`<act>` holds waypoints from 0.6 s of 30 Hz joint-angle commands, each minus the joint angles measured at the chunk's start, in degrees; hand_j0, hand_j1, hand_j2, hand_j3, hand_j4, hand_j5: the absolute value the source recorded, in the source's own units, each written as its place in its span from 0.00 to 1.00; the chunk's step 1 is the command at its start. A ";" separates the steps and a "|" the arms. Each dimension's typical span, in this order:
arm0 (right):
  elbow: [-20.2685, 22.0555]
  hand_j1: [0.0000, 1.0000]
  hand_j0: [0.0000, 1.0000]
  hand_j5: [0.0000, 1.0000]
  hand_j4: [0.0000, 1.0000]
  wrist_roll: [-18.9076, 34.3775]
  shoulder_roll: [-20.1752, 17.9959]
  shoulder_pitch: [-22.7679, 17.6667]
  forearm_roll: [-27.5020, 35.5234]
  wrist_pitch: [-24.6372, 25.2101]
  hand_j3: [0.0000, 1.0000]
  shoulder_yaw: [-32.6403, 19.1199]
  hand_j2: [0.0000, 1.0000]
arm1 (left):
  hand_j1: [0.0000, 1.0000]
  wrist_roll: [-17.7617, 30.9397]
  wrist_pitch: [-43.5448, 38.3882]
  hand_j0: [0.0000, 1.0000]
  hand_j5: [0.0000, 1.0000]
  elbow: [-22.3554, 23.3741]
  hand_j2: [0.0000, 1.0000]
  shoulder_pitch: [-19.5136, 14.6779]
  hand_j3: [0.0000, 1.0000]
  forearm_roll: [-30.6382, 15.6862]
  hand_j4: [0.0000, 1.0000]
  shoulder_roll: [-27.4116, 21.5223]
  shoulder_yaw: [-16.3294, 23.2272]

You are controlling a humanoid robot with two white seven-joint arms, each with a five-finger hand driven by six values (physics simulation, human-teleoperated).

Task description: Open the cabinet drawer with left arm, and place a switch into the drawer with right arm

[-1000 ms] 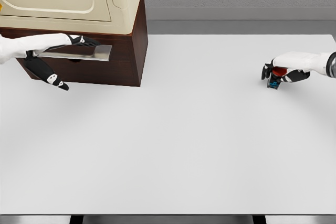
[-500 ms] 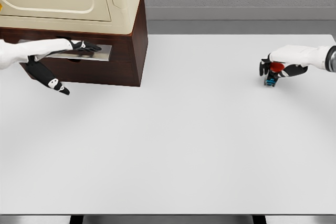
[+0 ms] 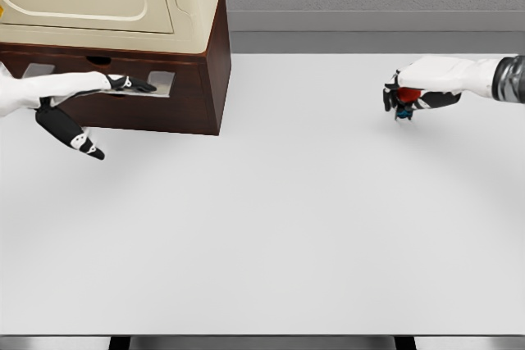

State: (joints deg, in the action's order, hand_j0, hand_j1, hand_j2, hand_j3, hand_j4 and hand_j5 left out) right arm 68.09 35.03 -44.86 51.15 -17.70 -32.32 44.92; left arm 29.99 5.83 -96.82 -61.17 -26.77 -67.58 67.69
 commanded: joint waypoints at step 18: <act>6.61 0.43 0.43 0.43 0.43 -0.03 2.23 1.85 0.39 0.24 0.43 0.17 0.43 | 1.00 5.01 0.06 1.00 1.00 -4.26 1.00 0.44 1.00 -5.49 1.00 -7.48 0.08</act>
State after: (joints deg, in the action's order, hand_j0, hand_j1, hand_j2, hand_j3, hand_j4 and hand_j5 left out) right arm 74.19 35.03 -43.00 53.26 -17.63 -32.29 45.12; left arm 34.85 5.88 -101.17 -60.72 -33.28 -74.37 67.61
